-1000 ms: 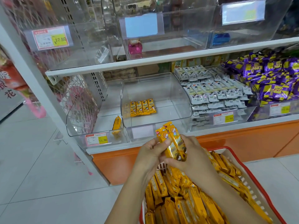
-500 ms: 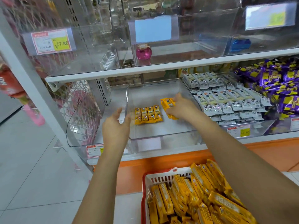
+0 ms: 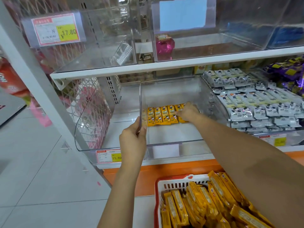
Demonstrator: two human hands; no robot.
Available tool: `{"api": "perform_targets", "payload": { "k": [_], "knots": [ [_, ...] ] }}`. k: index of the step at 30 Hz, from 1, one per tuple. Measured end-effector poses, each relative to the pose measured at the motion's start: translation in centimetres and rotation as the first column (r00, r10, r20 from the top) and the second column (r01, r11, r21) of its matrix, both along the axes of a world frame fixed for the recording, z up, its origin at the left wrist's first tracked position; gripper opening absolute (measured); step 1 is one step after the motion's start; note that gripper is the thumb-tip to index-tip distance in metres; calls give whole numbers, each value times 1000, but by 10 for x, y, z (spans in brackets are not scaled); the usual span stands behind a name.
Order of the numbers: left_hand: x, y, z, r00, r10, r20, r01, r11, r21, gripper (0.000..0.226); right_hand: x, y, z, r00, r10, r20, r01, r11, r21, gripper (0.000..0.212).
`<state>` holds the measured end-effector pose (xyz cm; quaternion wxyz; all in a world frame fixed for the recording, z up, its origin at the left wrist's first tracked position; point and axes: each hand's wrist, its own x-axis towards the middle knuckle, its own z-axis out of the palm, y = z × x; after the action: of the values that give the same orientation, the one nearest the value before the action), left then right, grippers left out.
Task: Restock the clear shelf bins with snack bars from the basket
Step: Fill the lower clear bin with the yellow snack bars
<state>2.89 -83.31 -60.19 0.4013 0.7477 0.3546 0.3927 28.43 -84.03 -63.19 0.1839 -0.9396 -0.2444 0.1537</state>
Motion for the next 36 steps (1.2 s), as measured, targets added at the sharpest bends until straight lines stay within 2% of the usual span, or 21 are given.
{"api": "perform_targets", "payload": {
  "k": [7, 10, 13, 15, 19, 24, 26, 29, 30, 33, 36],
  "knots": [
    [-4, 2, 5, 998, -32, -51, 29, 998, -58, 37, -4, -6, 9, 995, 93, 19, -93, 996, 6, 44],
    [-7, -4, 5, 998, -33, -46, 31, 999, -41, 33, -16, -19, 27, 982, 166, 94, -168, 986, 11, 16],
    [-11, -19, 5, 1000, 26, -8, -25, 1000, 9, 30, -42, -51, 54, 947, 249, 202, -263, 964, 45, 29],
    [-16, -33, 6, 996, 87, 18, -87, 994, 58, 28, -66, -83, 65, 917, 305, 258, -344, 931, 122, 24],
    [-27, -58, 2, 987, 154, 54, -159, 981, 111, 16, -117, -149, 57, 910, 354, 215, -404, 875, 268, 35],
    [-35, -83, -27, 980, 47, -191, -39, 998, 46, 34, -158, -199, 13, 926, 350, 143, -369, 920, 135, 34],
    [-38, -88, -45, 926, -47, -374, 43, 999, -19, 38, -166, -208, -17, 941, 325, 91, -329, 944, 28, 34],
    [-44, -97, -80, 751, -189, -632, 85, 978, -191, 35, -172, -208, -65, 956, 293, -22, -290, 929, -229, 25],
    [-48, -100, -91, 683, -220, -696, 79, 970, -230, 33, -174, -207, -79, 962, 267, -52, -270, 918, -289, 34],
    [-58, -110, -123, 517, -311, -797, 17, 935, -354, 25, -182, -209, -112, 971, 224, -87, -240, 887, -395, 45],
    [-65, -115, -145, 493, -350, -797, -14, 912, -409, 21, -188, -208, -134, 981, 193, -21, -183, 878, -443, 54]
  ]
}}
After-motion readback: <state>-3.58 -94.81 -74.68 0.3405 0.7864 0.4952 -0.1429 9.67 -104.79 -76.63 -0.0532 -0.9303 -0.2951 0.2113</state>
